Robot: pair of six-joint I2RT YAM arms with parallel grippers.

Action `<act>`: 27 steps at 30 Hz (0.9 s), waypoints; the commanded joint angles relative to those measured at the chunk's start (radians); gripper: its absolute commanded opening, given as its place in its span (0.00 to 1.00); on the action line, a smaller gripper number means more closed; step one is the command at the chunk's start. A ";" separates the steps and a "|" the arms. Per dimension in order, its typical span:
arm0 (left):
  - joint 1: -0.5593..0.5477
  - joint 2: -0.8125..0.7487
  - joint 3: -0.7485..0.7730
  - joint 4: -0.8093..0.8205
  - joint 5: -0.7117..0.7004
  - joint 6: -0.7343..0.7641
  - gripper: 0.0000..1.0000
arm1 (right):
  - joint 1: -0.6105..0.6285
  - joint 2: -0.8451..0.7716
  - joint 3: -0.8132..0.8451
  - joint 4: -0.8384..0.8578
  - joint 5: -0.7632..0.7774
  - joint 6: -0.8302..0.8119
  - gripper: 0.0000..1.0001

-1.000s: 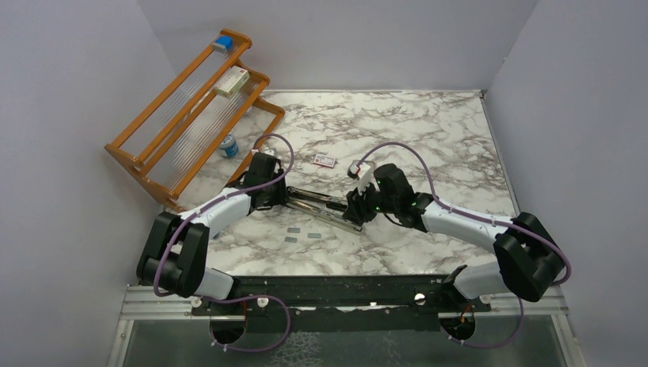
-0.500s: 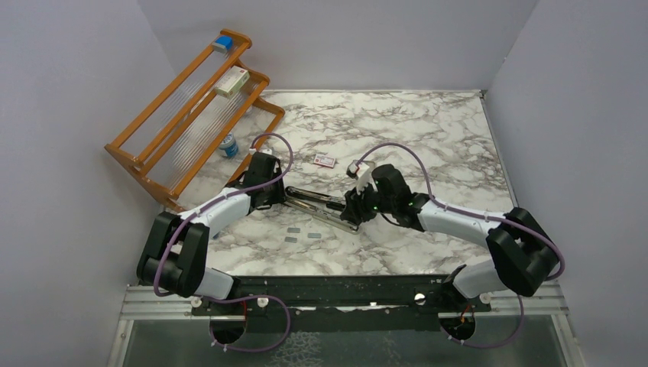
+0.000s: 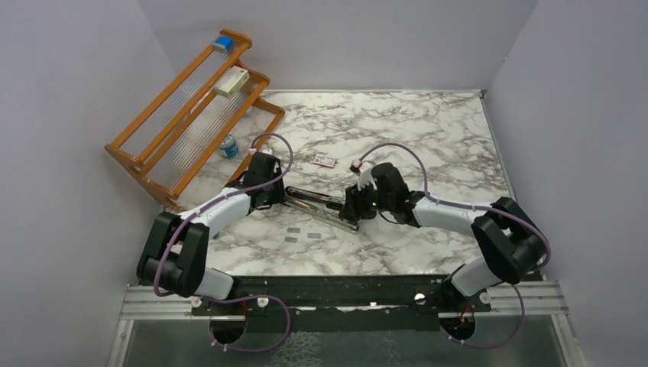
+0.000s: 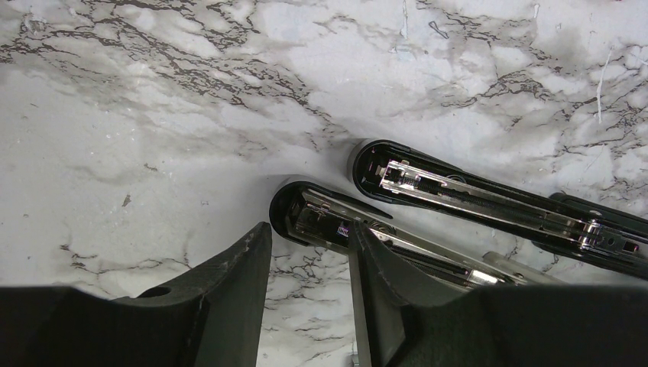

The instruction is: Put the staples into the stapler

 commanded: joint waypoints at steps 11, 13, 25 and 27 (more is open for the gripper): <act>0.013 0.016 -0.015 -0.030 -0.025 0.019 0.43 | -0.010 0.082 0.018 0.063 -0.045 0.055 0.50; 0.012 0.018 -0.016 -0.030 -0.023 0.020 0.43 | -0.009 0.089 0.020 0.069 -0.047 0.057 0.48; 0.012 0.015 -0.016 -0.029 -0.022 0.022 0.42 | -0.011 0.105 0.020 0.100 -0.071 0.081 0.40; 0.012 0.014 -0.015 -0.029 -0.024 0.023 0.43 | -0.011 0.103 0.021 0.104 -0.073 0.086 0.42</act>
